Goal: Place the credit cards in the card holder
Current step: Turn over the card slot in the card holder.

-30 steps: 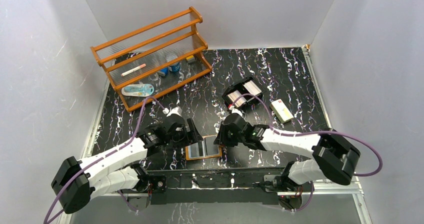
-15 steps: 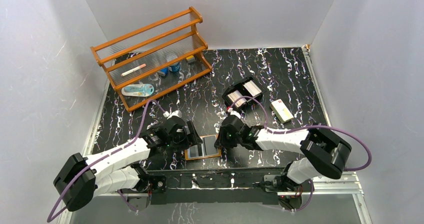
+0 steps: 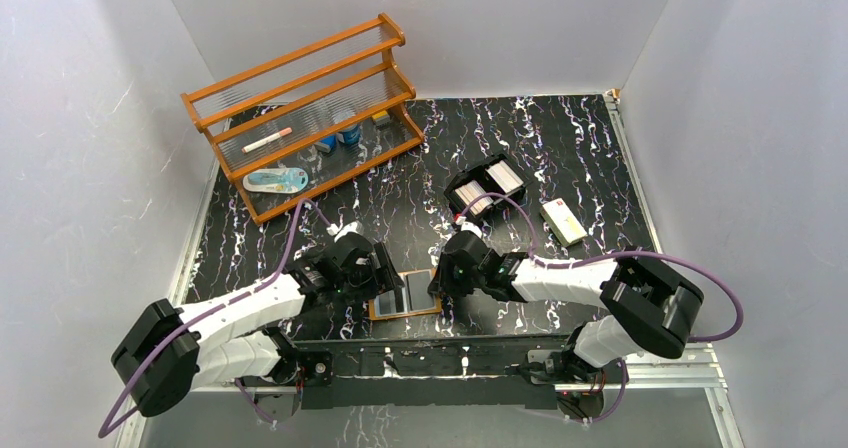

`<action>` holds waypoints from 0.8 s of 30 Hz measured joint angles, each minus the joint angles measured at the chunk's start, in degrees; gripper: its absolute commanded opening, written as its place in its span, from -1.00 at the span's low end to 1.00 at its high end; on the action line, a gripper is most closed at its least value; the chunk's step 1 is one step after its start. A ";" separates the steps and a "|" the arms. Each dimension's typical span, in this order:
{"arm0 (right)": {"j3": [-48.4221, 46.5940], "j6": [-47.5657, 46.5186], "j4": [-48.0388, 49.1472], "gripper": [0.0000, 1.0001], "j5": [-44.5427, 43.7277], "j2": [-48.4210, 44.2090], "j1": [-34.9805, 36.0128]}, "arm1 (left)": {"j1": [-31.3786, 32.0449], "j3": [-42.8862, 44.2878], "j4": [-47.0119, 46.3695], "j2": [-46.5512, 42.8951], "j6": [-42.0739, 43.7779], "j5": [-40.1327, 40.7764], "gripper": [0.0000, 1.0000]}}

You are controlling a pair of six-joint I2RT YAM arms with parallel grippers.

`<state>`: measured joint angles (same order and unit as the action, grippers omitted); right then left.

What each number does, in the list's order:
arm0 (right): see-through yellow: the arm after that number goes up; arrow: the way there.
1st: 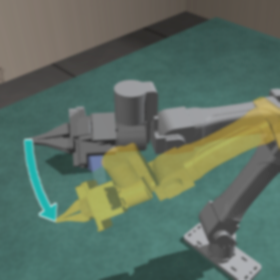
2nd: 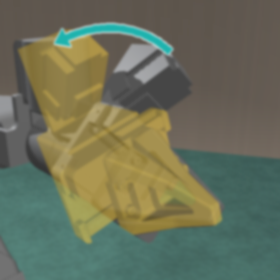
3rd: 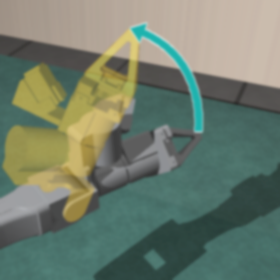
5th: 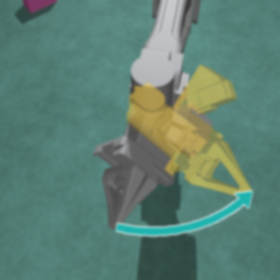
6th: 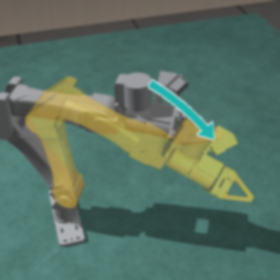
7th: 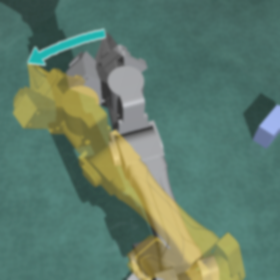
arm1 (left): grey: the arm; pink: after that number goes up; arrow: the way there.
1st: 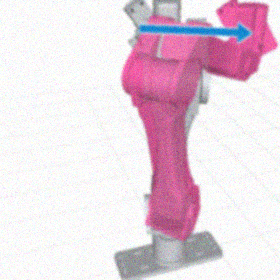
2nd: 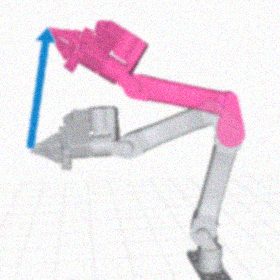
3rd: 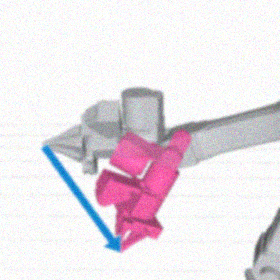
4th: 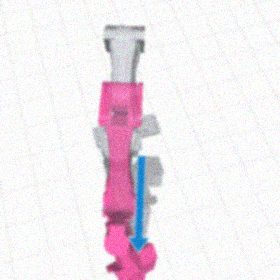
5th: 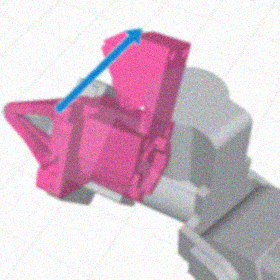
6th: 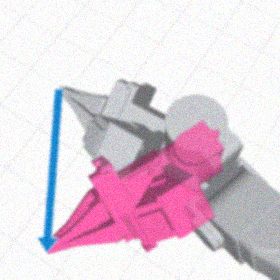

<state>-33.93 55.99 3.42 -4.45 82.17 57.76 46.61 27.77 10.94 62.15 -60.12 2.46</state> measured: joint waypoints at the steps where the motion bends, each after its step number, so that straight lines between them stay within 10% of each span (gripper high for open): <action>1: 0.04 -0.02 0.04 -0.43 0.00 0.00 0.00 | 0.00 0.00 0.00 0.11 -0.02 0.04 0.54; 24: 0.37 0.15 0.98 -0.43 0.26 0.07 0.02 | -0.11 0.22 -4.66 0.66 -0.55 -2.93 0.54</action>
<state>-33.56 56.14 4.40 -4.19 82.24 57.78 46.50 27.99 6.28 62.81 -60.66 -0.47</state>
